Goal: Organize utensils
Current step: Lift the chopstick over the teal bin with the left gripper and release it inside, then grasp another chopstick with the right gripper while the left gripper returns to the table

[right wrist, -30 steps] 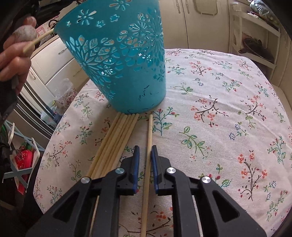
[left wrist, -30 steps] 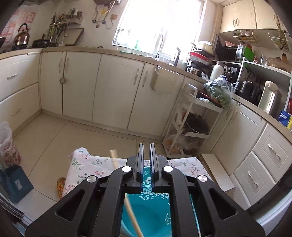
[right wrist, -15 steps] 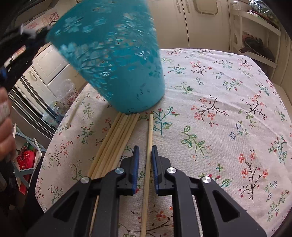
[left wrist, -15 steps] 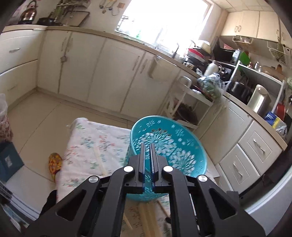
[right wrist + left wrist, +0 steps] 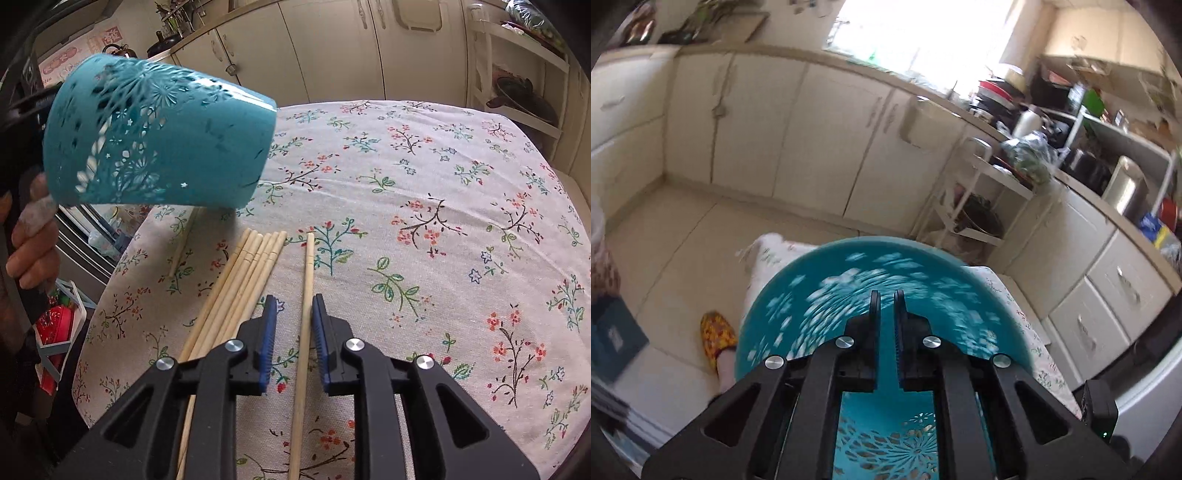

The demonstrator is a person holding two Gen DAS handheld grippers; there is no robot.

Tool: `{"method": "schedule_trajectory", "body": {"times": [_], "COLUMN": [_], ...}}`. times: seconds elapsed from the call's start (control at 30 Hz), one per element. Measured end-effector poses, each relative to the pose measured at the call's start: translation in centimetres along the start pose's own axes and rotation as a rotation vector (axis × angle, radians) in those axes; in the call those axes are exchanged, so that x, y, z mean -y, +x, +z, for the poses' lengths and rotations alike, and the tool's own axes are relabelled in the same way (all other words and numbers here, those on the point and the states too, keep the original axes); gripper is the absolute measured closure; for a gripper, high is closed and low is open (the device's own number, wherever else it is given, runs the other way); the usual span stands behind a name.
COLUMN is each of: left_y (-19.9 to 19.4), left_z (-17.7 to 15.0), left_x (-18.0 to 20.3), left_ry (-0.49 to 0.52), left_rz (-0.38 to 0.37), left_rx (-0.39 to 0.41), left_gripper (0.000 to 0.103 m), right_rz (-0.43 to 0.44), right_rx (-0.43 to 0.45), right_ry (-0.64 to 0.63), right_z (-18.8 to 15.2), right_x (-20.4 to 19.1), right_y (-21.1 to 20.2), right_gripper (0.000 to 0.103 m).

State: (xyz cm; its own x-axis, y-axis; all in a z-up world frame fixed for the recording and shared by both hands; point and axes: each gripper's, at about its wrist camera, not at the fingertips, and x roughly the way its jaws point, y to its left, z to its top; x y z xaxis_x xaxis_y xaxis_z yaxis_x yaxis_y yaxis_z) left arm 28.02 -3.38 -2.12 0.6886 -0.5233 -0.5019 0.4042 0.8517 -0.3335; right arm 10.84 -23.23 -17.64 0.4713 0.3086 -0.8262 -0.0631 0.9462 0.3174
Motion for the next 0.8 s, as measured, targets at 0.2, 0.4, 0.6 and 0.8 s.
{"method": "schedule_trajectory", "body": {"times": [0.2, 0.4, 0.6, 0.8], "left_y": [2.6, 5.8, 5.8, 0.4], "left_z": [3.4, 4.3, 5.2, 7.7], "left_x": [6.3, 10.4, 9.5, 4.8], "left_ry": [0.218, 0.355, 0.295, 0.177], "left_rz": [-0.012, 0.006, -0.02, 0.059], "left_rx": [-0.089, -0.175, -0.194, -0.023], "left_gripper": [0.081, 0.071, 0.071, 0.054], "right_rz": [0.012, 0.02, 0.028, 0.026], "right_rx": [-0.003, -0.007, -0.01, -0.011], "right_ry": [0.004, 0.009, 0.003, -0.012], "right_z": [0.1, 0.1, 0.4, 0.4], "right_x": [0.0, -0.1, -0.1, -0.4], "right_y": [0.0, -0.1, 0.0, 0.1], "right_gripper": [0.079, 0.078, 0.075, 0.069]}}
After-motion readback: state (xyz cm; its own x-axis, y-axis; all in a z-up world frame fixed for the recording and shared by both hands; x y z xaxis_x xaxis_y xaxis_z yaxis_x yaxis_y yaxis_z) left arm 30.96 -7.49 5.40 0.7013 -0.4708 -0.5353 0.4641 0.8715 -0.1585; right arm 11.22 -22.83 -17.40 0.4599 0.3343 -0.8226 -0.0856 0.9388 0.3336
